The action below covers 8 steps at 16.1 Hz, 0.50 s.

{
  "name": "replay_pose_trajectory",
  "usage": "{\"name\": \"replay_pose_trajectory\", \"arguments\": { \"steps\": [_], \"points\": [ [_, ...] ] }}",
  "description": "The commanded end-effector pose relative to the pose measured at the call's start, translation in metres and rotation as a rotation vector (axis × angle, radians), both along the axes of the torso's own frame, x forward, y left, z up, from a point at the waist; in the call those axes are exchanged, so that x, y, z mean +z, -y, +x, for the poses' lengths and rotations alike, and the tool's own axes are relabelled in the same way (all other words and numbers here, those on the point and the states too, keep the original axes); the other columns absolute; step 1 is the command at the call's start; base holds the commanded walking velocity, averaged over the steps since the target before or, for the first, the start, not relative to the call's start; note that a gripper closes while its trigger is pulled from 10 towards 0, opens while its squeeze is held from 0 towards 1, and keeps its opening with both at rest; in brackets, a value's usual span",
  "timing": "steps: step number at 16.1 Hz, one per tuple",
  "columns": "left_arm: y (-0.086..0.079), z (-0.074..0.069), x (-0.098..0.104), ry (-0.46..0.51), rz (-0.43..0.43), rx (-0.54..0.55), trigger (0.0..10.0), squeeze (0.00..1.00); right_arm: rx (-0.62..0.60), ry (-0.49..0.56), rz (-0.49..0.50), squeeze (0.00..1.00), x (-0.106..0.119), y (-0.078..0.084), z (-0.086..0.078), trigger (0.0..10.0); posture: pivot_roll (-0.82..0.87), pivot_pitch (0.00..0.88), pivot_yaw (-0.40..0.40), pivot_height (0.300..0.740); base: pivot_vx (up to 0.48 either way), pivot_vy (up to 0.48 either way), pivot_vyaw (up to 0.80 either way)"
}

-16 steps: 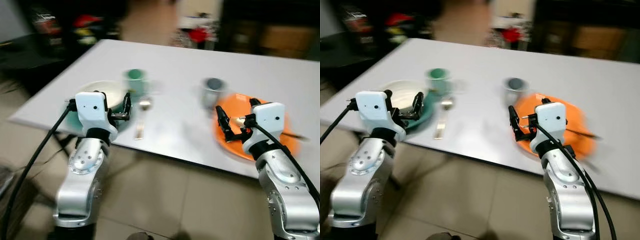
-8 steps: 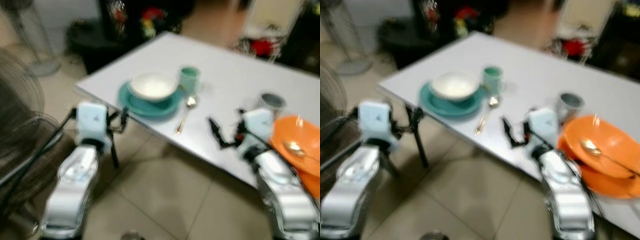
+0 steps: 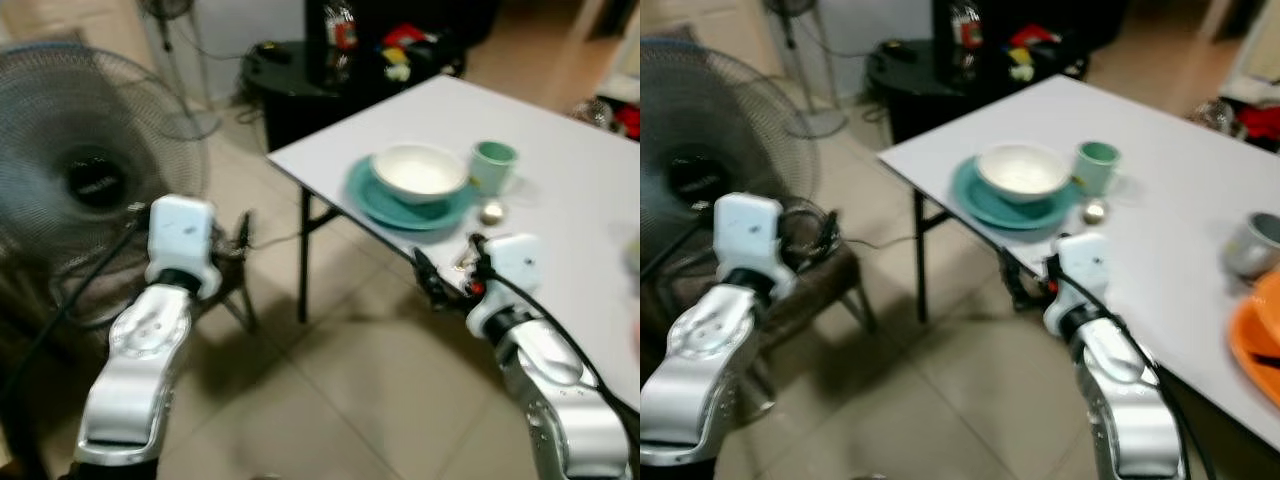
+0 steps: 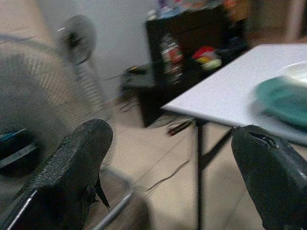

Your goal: Setting the table

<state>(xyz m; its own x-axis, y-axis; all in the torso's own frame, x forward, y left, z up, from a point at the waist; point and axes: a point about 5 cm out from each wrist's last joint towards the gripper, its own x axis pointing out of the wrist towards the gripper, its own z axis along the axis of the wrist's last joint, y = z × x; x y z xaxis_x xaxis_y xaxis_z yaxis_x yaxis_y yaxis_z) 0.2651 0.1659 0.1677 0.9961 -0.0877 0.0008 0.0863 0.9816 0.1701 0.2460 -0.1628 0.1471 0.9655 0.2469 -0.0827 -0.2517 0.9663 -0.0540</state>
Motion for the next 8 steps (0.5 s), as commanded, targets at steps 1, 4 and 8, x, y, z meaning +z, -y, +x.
{"name": "replay_pose_trajectory", "arguments": {
  "steps": [1,4,8],
  "points": [
    [0.0057,0.0009,0.0015,0.0,-0.005,-0.026,10.0,0.0,-0.024,0.002,-0.004,1.0,-0.0002,0.0071,0.0007,10.0,0.12,0.0,0.029,0.74,0.0,0.334,0.8],
    [0.0029,0.0,0.0046,0.008,0.002,-0.012,10.0,0.0,-0.014,0.006,-0.001,1.0,0.0001,0.007,0.0081,10.0,0.14,0.0,0.011,0.74,0.0,0.331,0.8],
    [-0.0008,0.0013,0.0043,0.007,0.006,0.0,10.0,0.0,0.002,0.013,-0.006,1.0,0.0012,0.0055,0.0102,10.0,0.13,0.0,0.015,0.74,0.0,0.333,0.8]
  ]
}}
